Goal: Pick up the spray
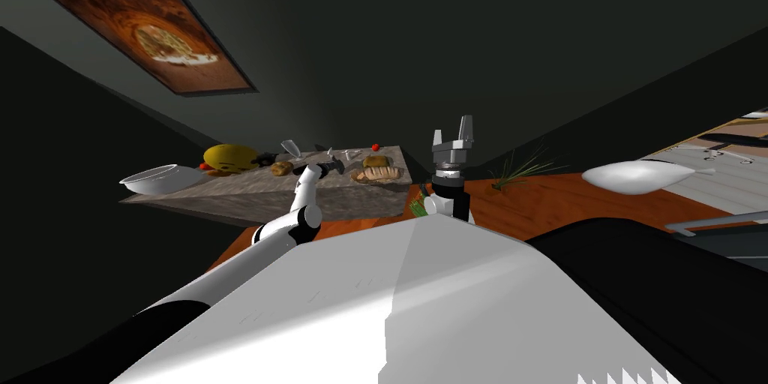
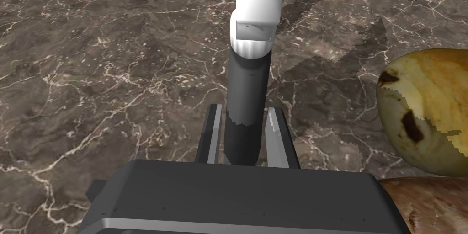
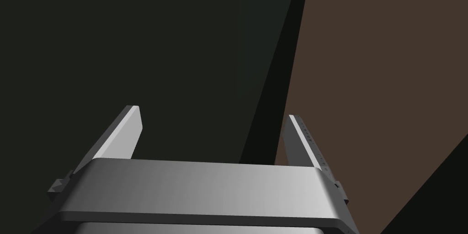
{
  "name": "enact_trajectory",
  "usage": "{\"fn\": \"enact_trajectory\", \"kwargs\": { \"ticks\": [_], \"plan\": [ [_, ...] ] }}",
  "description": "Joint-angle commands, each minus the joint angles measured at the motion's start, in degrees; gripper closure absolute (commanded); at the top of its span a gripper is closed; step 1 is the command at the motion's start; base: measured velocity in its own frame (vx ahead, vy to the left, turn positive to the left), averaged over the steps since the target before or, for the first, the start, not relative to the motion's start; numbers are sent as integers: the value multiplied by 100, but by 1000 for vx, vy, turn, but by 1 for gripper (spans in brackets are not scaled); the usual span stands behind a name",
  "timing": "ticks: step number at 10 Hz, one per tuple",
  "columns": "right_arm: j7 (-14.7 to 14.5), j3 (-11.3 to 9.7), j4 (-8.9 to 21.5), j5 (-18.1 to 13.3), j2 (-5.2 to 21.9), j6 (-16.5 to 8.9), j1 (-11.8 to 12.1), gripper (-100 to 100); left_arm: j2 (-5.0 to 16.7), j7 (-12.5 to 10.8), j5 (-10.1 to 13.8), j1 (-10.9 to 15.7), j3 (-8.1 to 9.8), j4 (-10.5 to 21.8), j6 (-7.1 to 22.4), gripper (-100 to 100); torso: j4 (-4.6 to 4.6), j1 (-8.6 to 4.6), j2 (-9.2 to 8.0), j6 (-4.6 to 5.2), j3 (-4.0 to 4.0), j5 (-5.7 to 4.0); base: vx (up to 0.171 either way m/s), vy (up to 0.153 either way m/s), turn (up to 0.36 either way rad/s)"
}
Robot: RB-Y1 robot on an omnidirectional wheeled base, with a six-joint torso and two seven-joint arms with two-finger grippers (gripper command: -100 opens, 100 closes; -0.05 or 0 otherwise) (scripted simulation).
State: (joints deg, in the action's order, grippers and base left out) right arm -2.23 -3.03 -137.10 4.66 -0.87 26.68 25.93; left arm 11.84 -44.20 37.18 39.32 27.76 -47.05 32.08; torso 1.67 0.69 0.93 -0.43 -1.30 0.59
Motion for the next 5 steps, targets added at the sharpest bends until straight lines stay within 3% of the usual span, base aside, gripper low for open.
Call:
{"fn": "enact_trajectory", "kwargs": {
  "ticks": [1,2,3,5],
  "plan": [
    [0,0,0,0,0,0,0,0,-9,-12,-10,-36,-2,-286,12,100,0,0,0,0,0,0,-10,0,8],
    [0,0,0,0,0,0,0,0,-9,-12,-10,-36,-2,-383,12,100,-4,0,-1,1,2,-2,0,0,0],
    [0,0,0,0,0,0,0,0,-15,-288,-121,-297,-167,-540,279,100,-6,-1,-1,1,4,-4,53,1,-97],
    [0,0,0,0,0,0,0,0,-15,-415,-121,-561,-167,-797,297,100,11,-6,23,5,-16,0,38,-14,-27]
  ]
}}
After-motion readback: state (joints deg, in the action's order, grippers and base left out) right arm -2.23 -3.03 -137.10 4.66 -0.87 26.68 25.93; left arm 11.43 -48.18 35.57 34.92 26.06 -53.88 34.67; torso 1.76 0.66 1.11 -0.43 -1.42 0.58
